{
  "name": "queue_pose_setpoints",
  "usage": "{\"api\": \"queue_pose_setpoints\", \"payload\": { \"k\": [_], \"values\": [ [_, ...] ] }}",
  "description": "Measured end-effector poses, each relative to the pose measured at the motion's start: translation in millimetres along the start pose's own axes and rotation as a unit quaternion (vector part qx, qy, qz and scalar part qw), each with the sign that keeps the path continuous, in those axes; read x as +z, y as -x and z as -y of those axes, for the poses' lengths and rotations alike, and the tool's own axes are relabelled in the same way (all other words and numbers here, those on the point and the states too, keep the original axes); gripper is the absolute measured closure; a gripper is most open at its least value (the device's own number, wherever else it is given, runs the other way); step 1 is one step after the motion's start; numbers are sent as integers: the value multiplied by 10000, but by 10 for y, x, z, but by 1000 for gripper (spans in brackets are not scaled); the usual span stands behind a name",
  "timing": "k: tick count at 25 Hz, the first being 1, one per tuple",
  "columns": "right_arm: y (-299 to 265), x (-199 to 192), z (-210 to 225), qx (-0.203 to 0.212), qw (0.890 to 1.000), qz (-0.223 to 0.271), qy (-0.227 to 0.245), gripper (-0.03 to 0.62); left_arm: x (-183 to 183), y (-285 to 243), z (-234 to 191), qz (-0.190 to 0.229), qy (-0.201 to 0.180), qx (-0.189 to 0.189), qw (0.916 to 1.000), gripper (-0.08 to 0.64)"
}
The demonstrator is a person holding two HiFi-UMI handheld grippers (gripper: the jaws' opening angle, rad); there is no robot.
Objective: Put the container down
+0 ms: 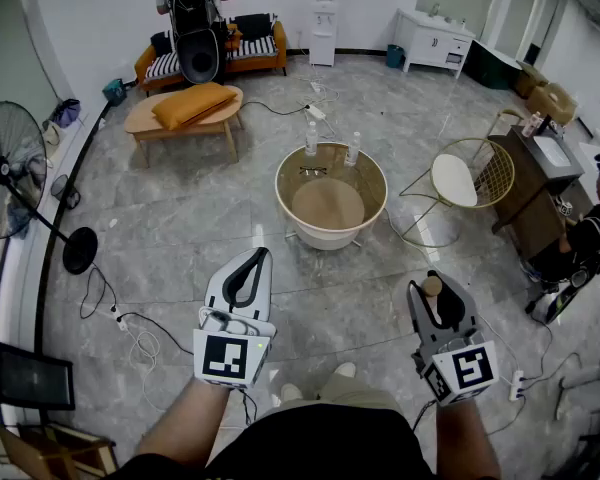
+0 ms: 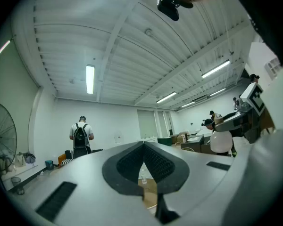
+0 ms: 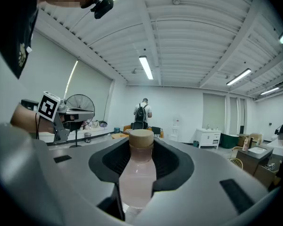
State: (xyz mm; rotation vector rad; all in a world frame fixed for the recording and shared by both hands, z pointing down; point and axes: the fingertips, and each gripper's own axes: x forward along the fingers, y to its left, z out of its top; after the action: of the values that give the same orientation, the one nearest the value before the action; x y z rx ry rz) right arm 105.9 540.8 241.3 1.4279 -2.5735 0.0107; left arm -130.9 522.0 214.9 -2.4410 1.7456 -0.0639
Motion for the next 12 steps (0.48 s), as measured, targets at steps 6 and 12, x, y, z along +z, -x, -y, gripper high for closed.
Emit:
{"api": "queue_pose_setpoints", "payload": {
  "k": [6, 12],
  "values": [
    [-156, 24, -13, 36, 10000, 47, -36, 440, 8, -40, -145, 49, -52, 24, 10000, 545],
    [-426, 2, 111, 157, 9998, 85, -62, 440, -48, -230, -240, -13, -123, 81, 9999, 545]
  ]
}}
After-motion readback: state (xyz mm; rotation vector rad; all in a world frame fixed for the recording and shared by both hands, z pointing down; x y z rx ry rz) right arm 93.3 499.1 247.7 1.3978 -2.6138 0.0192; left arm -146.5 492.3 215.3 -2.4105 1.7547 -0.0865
